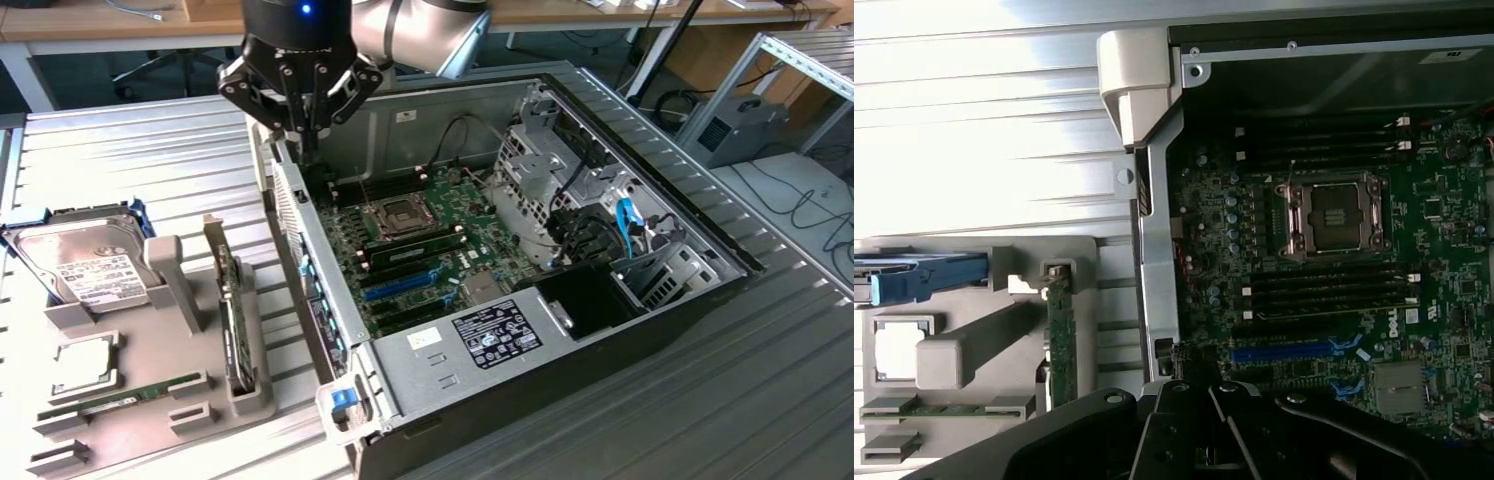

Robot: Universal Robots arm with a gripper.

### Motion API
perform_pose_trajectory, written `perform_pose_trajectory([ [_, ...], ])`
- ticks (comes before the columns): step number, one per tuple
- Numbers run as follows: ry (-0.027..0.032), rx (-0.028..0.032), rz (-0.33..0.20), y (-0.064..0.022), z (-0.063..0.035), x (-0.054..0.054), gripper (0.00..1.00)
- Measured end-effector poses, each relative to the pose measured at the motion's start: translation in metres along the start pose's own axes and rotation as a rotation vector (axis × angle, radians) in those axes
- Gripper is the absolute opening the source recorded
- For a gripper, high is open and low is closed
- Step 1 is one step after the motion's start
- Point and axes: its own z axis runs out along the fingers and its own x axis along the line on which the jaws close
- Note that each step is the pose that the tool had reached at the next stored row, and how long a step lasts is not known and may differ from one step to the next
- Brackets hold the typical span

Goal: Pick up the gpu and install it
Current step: 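Reach for the gpu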

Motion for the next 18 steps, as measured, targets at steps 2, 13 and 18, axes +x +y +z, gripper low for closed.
perform_pose_trajectory([
  [2, 0.0000, 0.0000, 0.000, 0.0000, 0.0000, 0.0007, 0.11],
  [13, 0.0000, 0.0000, 0.000, -0.0003, 0.0000, 0.0038, 0.11],
  [18, 0.0000, 0.0000, 0.000, -0.0004, 0.0001, 0.0048, 0.11],
])
